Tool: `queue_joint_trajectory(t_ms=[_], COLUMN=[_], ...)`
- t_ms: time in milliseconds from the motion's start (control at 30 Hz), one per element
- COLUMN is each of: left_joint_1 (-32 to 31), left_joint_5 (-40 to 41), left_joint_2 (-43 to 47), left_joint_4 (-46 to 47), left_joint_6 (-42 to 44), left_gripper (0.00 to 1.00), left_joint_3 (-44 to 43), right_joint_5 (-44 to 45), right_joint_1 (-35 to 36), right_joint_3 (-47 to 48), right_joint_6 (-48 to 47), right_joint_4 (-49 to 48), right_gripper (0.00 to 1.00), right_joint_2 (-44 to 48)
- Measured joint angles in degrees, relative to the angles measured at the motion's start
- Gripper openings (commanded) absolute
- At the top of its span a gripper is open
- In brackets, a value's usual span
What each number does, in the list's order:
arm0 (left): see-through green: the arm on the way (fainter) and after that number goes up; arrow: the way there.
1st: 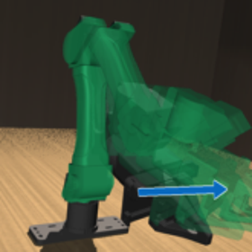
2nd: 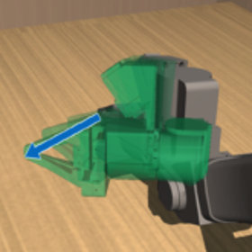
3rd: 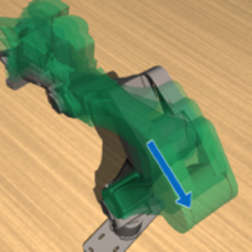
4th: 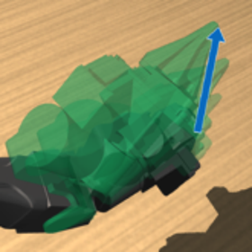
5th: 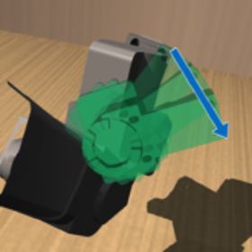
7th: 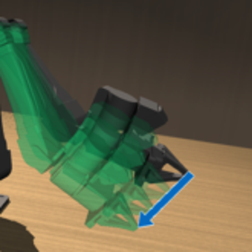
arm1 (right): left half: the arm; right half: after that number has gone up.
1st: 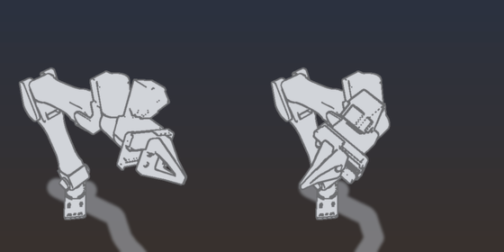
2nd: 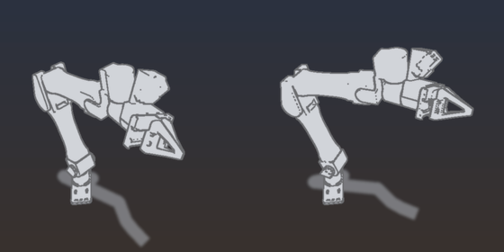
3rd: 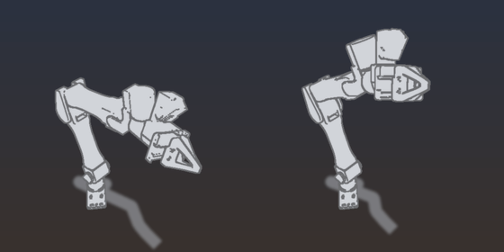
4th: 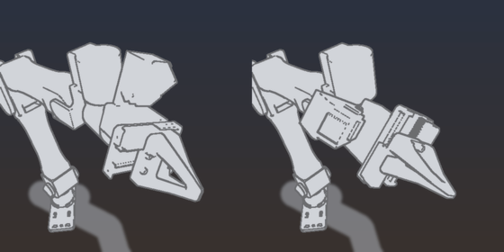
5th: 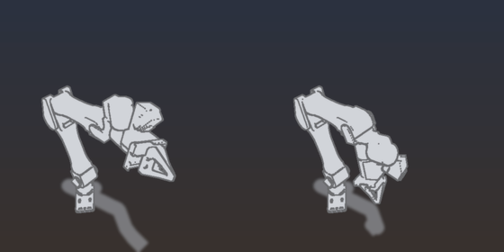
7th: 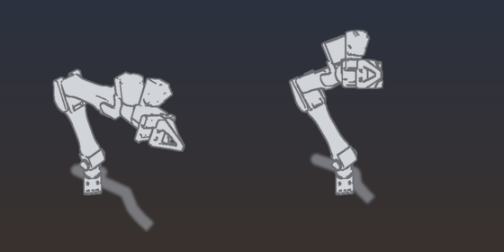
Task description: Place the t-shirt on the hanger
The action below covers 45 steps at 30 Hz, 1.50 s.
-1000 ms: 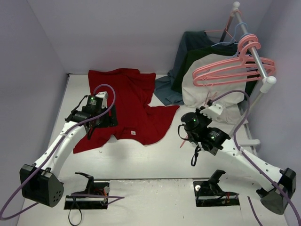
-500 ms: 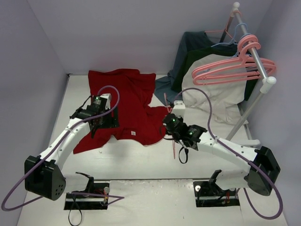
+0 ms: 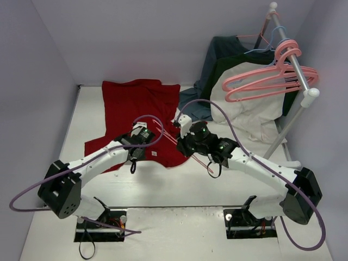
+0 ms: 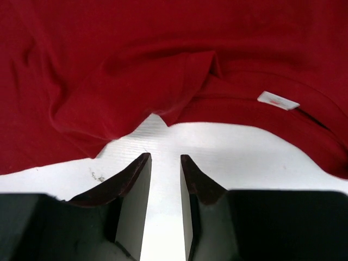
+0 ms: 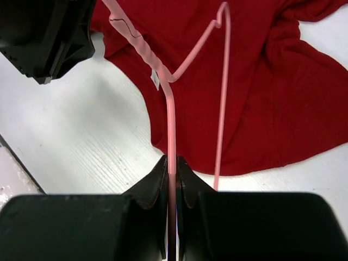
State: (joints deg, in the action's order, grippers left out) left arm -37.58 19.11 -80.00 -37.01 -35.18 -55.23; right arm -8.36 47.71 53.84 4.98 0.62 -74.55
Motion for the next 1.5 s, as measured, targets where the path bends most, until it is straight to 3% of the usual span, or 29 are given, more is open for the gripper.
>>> queue_joint_trajectory(t_ms=[233,433,1500], left_joint_1=[-3.3,-3.3,-3.3], left_joint_5=[6.7,10.9,17.8], left_joint_2=[-6.3,-11.3,-19.6], left_joint_4=[2.1,3.1,7.1], left_joint_6=[-2.7,-3.2,-2.9], left_gripper=[0.25,0.39,0.38], left_joint_3=[0.6,0.6,-2.3], right_joint_5=[-4.7,-6.0,-8.0], right_joint_1=[-6.3,-9.7,-11.0], right_joint_3=[-4.5,-6.6,-8.7], right_joint_6=[-2.1,-2.6,-3.6], right_joint_4=[0.0,0.3,0.4], right_gripper=[0.00,0.00,0.00], right_joint_2=[3.1,6.8,8.0])
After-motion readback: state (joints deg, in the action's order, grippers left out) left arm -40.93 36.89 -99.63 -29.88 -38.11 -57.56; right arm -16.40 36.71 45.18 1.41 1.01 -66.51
